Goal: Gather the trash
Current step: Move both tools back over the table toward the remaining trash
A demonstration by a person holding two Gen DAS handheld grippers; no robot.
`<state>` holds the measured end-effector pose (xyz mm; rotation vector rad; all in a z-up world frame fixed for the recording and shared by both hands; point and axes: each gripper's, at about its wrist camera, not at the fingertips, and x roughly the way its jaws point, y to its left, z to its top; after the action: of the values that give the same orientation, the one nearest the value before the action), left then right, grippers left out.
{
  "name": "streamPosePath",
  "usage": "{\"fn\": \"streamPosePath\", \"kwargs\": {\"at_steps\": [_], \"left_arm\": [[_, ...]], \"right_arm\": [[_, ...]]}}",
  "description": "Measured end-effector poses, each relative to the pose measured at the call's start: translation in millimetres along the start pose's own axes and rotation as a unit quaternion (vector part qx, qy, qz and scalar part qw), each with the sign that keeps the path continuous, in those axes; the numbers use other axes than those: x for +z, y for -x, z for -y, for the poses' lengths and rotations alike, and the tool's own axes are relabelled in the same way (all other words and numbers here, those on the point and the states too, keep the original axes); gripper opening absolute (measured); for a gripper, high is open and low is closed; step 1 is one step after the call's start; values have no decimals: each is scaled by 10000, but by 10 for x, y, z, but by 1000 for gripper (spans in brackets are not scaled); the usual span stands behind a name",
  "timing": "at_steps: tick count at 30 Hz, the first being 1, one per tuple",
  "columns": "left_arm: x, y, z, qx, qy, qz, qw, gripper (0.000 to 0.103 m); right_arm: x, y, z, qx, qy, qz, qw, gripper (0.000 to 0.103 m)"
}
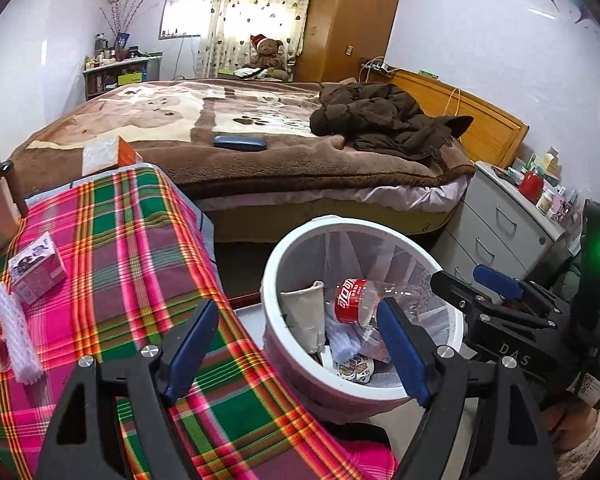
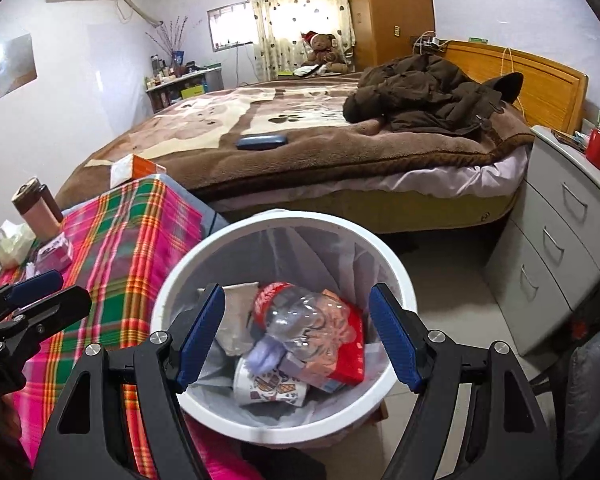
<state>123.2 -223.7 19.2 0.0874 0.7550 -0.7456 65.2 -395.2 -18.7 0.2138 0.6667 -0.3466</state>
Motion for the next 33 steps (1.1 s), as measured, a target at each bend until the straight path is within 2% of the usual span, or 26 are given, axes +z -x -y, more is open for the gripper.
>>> {"fn": "streamPosePath", "kwargs": {"at_steps": [7, 10, 13, 25, 33], "left_arm": [[-59, 186, -219, 270, 106, 155, 9995, 83], [-98, 270, -329, 554, 133, 250, 9981, 83], [-143, 368, -493, 612, 306, 292, 9972, 83], [-353, 663, -1147, 1203, 854, 392, 9883, 83], [-532, 876, -1544, 1635, 1222, 385, 9782, 83]], "right_arm": [[10, 43, -200, 184, 99, 119, 9997, 76], [24, 47, -291, 302, 118, 178, 9993, 76], [26, 32, -405, 426, 174, 206, 9987, 76], [56, -42, -962, 913, 598, 197, 9938, 76], [63, -149, -1361, 1331, 892, 83, 9871, 76]]}}
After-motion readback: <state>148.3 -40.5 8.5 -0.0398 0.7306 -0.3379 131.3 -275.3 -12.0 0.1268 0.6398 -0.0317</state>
